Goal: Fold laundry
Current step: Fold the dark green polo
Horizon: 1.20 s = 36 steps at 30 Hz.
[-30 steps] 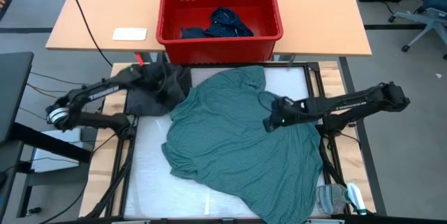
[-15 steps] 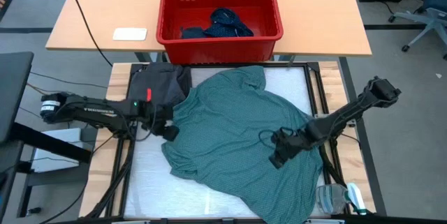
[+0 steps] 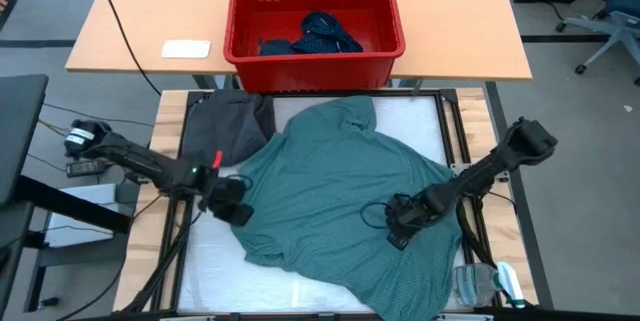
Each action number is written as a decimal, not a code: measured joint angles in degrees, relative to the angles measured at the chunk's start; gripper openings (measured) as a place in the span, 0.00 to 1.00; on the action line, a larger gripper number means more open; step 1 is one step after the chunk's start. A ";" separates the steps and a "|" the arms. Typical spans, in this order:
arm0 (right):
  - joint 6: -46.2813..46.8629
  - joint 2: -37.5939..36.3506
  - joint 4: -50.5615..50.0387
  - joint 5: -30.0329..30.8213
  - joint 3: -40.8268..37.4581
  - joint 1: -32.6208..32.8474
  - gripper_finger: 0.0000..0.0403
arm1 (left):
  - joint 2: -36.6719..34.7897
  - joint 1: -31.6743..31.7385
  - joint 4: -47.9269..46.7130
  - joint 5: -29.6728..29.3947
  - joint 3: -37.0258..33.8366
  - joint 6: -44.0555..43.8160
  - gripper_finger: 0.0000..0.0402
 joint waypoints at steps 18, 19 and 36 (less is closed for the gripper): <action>1.04 0.53 14.09 -19.99 -0.42 5.87 0.07 | 0.00 -32.83 24.76 -10.47 0.04 -37.65 0.03; 2.29 0.16 13.31 -19.49 -0.42 7.25 0.07 | 0.00 -33.18 26.01 -11.70 0.04 -37.66 0.04; 7.19 -20.54 4.30 -10.48 -0.39 1.30 0.07 | -3.02 -12.49 35.39 -18.75 0.04 -15.65 0.17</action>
